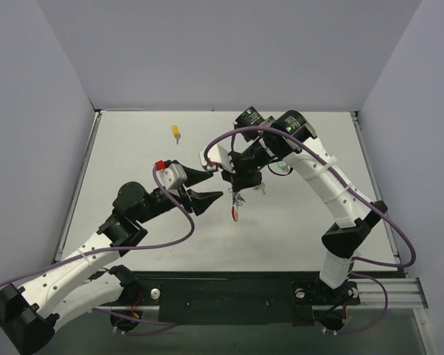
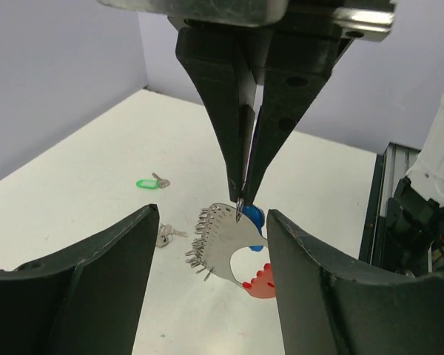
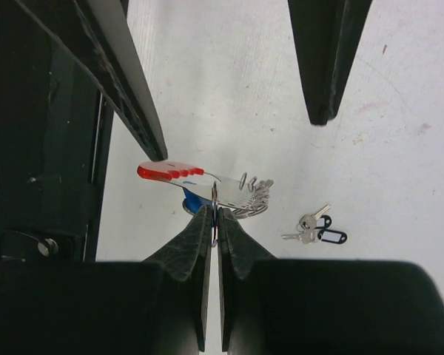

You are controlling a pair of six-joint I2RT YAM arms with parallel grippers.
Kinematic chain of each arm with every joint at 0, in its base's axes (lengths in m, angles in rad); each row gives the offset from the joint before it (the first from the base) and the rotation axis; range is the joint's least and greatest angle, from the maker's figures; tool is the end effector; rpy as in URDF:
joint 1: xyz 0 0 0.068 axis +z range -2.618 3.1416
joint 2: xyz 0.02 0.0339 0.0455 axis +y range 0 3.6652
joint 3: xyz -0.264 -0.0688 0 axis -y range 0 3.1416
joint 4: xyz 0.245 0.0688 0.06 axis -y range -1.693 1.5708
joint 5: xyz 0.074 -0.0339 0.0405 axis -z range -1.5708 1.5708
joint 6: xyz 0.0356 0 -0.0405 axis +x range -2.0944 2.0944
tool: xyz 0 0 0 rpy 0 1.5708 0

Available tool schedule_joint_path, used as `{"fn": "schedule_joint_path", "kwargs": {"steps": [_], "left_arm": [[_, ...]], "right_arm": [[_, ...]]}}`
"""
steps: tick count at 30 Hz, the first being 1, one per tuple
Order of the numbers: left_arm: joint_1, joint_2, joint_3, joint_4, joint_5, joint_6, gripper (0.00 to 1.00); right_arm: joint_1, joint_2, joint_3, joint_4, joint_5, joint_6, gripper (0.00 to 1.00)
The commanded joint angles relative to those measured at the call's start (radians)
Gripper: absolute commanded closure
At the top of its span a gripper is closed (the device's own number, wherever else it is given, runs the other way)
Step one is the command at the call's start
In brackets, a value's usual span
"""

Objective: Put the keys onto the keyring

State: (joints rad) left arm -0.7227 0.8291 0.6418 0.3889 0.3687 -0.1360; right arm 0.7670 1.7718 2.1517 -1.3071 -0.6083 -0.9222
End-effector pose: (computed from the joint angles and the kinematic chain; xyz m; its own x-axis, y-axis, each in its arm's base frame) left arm 0.1405 -0.1410 0.3430 0.0292 -0.1944 -0.9805 0.8940 0.4438 -0.0613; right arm 0.2306 0.2505 0.4362 0.3027 -0.6166 -0.7268 -0.9522 -0.2293 -0.2021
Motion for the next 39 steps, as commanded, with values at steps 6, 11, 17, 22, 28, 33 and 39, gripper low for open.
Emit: {"fn": "schedule_joint_path", "kwargs": {"steps": [6,11,17,22,28,33,39], "left_arm": [[-0.050,0.102,0.078,-0.067,0.112,0.190,0.41],[-0.066,0.119,0.053,0.019,0.081,0.202,0.48],[-0.066,0.151,0.045,0.082,0.059,0.202,0.55],[-0.070,0.179,0.050,0.093,0.059,0.200,0.58],[-0.075,0.200,0.055,0.117,0.065,0.196,0.67],[-0.078,0.202,0.058,0.122,0.070,0.193,0.69],[-0.078,0.205,0.058,0.111,0.075,0.190,0.92]], "right_arm": [[0.005,-0.034,0.017,-0.101,0.051,-0.029,1.00],[0.005,-0.026,0.025,-0.106,0.024,-0.026,1.00],[0.003,-0.021,0.033,-0.109,0.004,-0.026,1.00],[0.003,-0.023,0.037,-0.110,-0.004,-0.026,1.00],[0.003,-0.021,0.037,-0.112,-0.015,-0.026,1.00],[0.003,-0.023,0.037,-0.113,-0.015,-0.026,1.00],[0.002,-0.021,0.039,-0.112,-0.018,-0.024,1.00]]}}
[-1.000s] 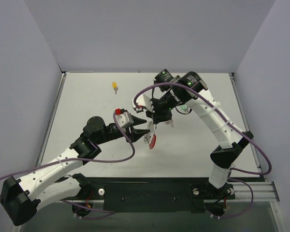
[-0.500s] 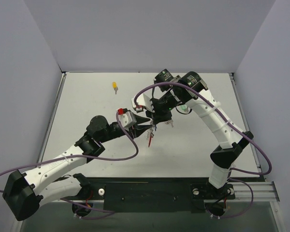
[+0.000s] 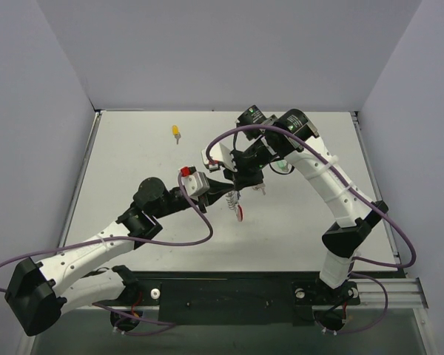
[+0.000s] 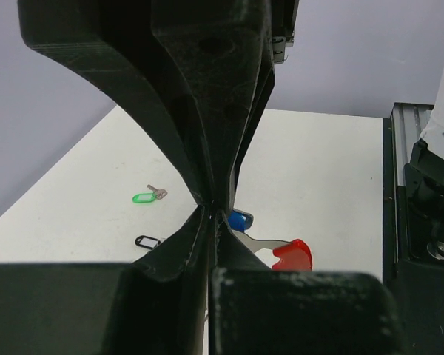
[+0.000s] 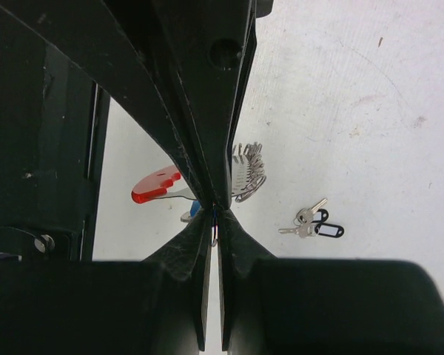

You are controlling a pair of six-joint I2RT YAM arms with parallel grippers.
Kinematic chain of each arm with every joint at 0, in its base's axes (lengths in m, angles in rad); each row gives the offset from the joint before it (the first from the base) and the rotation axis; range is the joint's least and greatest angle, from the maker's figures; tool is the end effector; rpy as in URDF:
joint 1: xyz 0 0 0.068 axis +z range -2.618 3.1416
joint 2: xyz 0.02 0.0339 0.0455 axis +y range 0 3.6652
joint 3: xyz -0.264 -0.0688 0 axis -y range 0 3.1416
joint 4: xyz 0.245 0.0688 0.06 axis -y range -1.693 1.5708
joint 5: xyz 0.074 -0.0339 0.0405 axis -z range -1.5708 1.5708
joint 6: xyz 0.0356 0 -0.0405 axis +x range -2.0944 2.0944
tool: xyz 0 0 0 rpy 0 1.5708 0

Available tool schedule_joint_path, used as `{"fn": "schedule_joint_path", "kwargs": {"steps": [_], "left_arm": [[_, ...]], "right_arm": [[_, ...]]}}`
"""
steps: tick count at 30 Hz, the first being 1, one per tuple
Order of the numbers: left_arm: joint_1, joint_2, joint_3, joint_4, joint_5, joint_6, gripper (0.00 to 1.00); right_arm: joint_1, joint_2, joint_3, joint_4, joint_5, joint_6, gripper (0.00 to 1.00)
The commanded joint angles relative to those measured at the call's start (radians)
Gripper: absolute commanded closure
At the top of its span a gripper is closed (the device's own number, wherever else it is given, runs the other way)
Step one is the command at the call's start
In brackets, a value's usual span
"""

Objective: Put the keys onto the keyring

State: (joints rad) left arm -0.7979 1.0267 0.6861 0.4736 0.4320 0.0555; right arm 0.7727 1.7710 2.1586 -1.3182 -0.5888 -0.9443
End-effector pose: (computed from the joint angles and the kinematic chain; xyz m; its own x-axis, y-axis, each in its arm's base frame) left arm 0.1567 -0.1820 0.3282 0.1446 -0.0761 -0.9866 0.9333 0.3417 0.1104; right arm 0.2286 0.2505 0.4373 0.3260 -0.6230 -0.7110 -0.9448 -0.2402 -0.2228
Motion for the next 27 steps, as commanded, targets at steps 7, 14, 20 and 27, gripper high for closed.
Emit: {"fn": "schedule_joint_path", "kwargs": {"steps": [7,14,20,27], "left_arm": [[-0.004,-0.002,0.010,0.000,-0.009,-0.002,0.73],[-0.004,-0.013,0.007,-0.015,-0.026,0.004,0.72],[-0.003,-0.004,0.015,-0.012,-0.013,0.003,0.84],[-0.004,-0.016,0.010,-0.009,-0.042,-0.038,1.00]], "right_arm": [[-0.006,-0.021,0.037,-0.101,-0.042,-0.001,1.00],[-0.013,-0.022,0.038,-0.102,-0.055,0.001,1.00],[-0.012,-0.022,0.037,-0.102,-0.066,0.002,1.00],[-0.045,-0.022,0.027,-0.092,-0.124,0.030,0.88]]}}
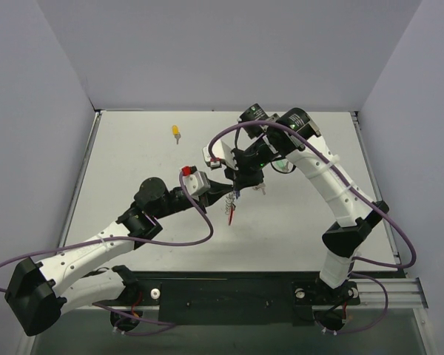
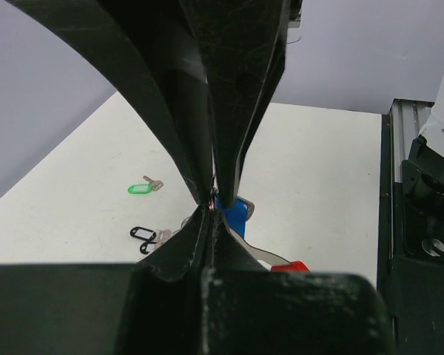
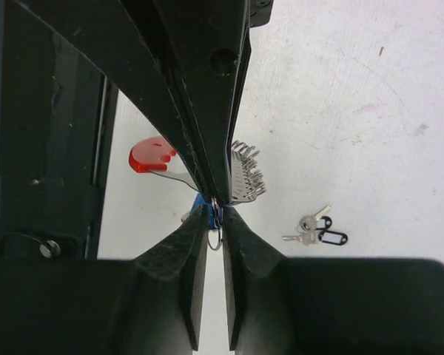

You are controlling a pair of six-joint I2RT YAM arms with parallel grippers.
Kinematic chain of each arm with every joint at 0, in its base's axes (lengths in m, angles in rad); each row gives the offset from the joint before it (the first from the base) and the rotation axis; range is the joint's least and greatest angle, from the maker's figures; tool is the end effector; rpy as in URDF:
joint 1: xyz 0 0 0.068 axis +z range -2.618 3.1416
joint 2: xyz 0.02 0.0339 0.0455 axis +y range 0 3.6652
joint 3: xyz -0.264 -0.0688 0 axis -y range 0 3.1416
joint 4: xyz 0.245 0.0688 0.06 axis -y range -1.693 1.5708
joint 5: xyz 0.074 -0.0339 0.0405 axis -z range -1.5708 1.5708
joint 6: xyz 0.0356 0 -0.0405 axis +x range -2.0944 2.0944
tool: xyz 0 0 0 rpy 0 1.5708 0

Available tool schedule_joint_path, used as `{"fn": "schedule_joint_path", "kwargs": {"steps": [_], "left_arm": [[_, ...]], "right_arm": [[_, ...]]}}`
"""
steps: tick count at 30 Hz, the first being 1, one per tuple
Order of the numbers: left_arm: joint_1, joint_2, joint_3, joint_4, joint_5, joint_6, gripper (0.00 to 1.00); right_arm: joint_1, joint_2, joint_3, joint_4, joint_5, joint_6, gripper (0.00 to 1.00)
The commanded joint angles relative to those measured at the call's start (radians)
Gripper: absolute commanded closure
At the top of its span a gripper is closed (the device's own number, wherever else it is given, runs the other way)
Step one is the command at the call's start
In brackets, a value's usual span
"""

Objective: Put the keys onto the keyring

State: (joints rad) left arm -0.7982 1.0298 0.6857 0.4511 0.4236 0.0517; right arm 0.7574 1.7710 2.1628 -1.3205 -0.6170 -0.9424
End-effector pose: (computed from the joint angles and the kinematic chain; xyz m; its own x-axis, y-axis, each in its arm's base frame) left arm 0.1576 -0.1826 0.3250 0.1229 -0.0586 -0.9907 0.9330 0.3471 0.0952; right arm 0.2313 0.2470 0.4387 0.3149 -0.6103 -0.7269 -0.9482 -0.2367 -0.2121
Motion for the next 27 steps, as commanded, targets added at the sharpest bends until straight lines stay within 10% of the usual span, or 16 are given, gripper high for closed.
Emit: {"fn": "schedule_joint_path", "kwargs": {"steps": [1,6,11,27], "left_arm": [[-0.003,-0.025,-0.011,0.047,-0.049,-0.045,1.00],[0.010,-0.083,-0.129,0.243,-0.114,-0.223,1.00],[0.011,-0.079,-0.207,0.506,-0.134,-0.372,1.00],[0.045,-0.050,-0.210,0.558,0.003,-0.420,1.00]], "right_arm": [[-0.041,-0.025,0.022,-0.086,-0.113,0.039,0.82],[-0.118,-0.048,-0.001,-0.077,-0.248,0.044,0.58],[-0.122,-0.062,-0.047,-0.048,-0.317,0.057,0.56],[-0.113,-0.004,0.012,-0.066,-0.356,0.011,0.59]]}}
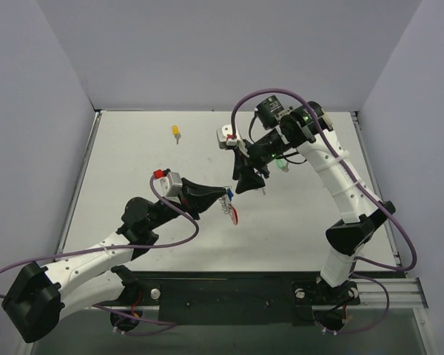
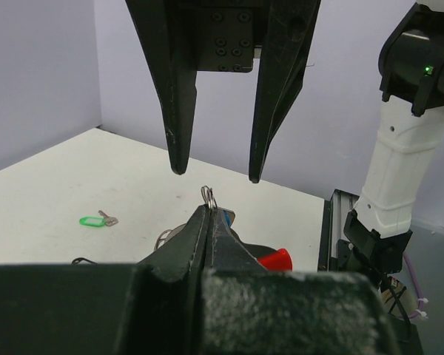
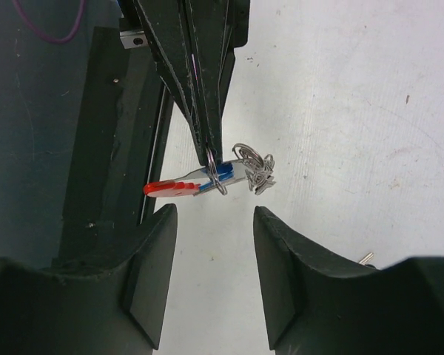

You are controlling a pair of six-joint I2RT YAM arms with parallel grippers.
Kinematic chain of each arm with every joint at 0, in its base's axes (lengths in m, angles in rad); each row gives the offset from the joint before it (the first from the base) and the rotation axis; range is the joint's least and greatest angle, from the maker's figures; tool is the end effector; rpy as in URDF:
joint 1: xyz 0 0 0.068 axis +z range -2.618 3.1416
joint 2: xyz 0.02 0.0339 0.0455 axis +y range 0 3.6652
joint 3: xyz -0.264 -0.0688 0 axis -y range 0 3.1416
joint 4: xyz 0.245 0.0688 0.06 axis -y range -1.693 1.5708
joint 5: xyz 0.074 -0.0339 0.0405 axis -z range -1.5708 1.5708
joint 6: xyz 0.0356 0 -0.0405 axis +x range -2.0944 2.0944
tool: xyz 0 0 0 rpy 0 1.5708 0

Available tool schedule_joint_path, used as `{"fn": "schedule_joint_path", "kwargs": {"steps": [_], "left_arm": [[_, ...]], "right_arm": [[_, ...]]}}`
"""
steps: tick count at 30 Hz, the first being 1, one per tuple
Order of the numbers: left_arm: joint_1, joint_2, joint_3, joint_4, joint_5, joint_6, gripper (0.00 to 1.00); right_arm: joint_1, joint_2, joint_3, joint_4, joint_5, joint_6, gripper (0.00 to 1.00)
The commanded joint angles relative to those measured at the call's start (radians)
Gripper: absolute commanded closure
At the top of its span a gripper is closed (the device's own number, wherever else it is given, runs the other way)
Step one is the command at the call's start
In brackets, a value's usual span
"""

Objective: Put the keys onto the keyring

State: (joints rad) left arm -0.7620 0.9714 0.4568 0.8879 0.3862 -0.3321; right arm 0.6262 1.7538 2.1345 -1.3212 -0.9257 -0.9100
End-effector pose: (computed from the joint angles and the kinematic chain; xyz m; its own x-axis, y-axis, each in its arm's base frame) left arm 0.1452 -0.1571 0.3021 -0.0418 -0.3776 -0.9250 0.9305 0.3226 -0.1737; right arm 0.2503 0.2161 0.4428 0.1777 -0.4573 -0.8714 -0.9673 -0.2442 -0.0691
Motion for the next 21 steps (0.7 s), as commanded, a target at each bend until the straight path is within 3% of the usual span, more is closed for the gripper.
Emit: {"fn": "schedule_joint_path", "kwargs": {"steps": [1,9,17,21], "left_arm": [[0.009,0.012,0.019,0.126,0.043,-0.041,1.00],[0.012,0.007,0.025,0.121,0.054,-0.041,1.00],[0.016,0.013,0.028,0.126,0.060,-0.042,1.00],[0.015,0.012,0.026,0.126,0.057,-0.041,1.00]], "right_arm": [[0.023,0.019,0.042,-0.065,-0.047,-0.021,0.59],[0.021,0.024,0.048,-0.072,-0.032,-0.024,0.66],[0.033,0.030,0.039,-0.088,-0.048,-0.043,0.82],[0.036,0.026,0.038,-0.107,-0.051,-0.064,0.83]]}}
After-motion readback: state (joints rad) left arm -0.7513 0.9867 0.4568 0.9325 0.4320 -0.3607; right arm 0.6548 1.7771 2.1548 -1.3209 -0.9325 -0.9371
